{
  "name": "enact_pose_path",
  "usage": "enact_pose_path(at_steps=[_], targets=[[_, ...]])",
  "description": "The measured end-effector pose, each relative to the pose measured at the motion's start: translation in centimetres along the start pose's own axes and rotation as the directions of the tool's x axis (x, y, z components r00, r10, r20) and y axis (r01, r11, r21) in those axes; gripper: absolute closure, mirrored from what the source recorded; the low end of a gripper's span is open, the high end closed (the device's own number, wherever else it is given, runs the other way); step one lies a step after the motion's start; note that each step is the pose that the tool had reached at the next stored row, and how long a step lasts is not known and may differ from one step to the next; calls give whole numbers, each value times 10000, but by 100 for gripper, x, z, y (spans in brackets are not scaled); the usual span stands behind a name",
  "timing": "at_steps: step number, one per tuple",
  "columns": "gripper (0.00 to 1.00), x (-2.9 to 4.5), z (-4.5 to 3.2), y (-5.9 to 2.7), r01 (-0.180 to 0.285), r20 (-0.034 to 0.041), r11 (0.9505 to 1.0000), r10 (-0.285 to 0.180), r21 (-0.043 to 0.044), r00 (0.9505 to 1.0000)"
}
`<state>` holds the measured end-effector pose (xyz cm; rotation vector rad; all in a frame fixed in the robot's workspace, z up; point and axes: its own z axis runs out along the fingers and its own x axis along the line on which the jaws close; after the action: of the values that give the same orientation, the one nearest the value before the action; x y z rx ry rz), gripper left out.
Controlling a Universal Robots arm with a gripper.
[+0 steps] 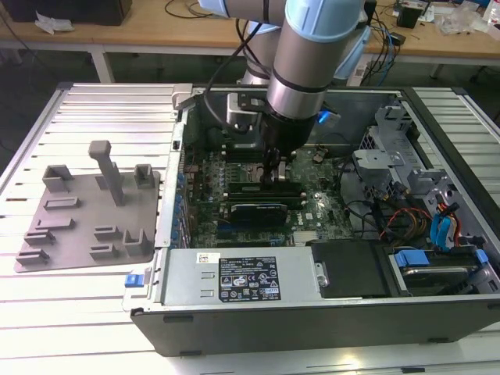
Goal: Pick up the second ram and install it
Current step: 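Insert the second ram into the second slot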
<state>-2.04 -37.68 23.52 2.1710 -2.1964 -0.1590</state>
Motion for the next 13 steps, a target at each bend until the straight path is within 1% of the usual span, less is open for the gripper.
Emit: enact_pose_path(at_steps=[1, 2, 5, 8, 13], targets=[[89, 9, 2, -3, -34, 101, 10000, 34, 1, 9999], [89, 19, 4, -5, -51, 130, 10000, 51, 1, 9999], [89, 54, 10, -9, -116, 147, 9999, 115, 3, 9998], [89, 57, 13, -10, -210, 157, 9998, 210, 6, 9997], [89, 58, 21, -11, -207, 163, 9998, 207, 6, 9997]])
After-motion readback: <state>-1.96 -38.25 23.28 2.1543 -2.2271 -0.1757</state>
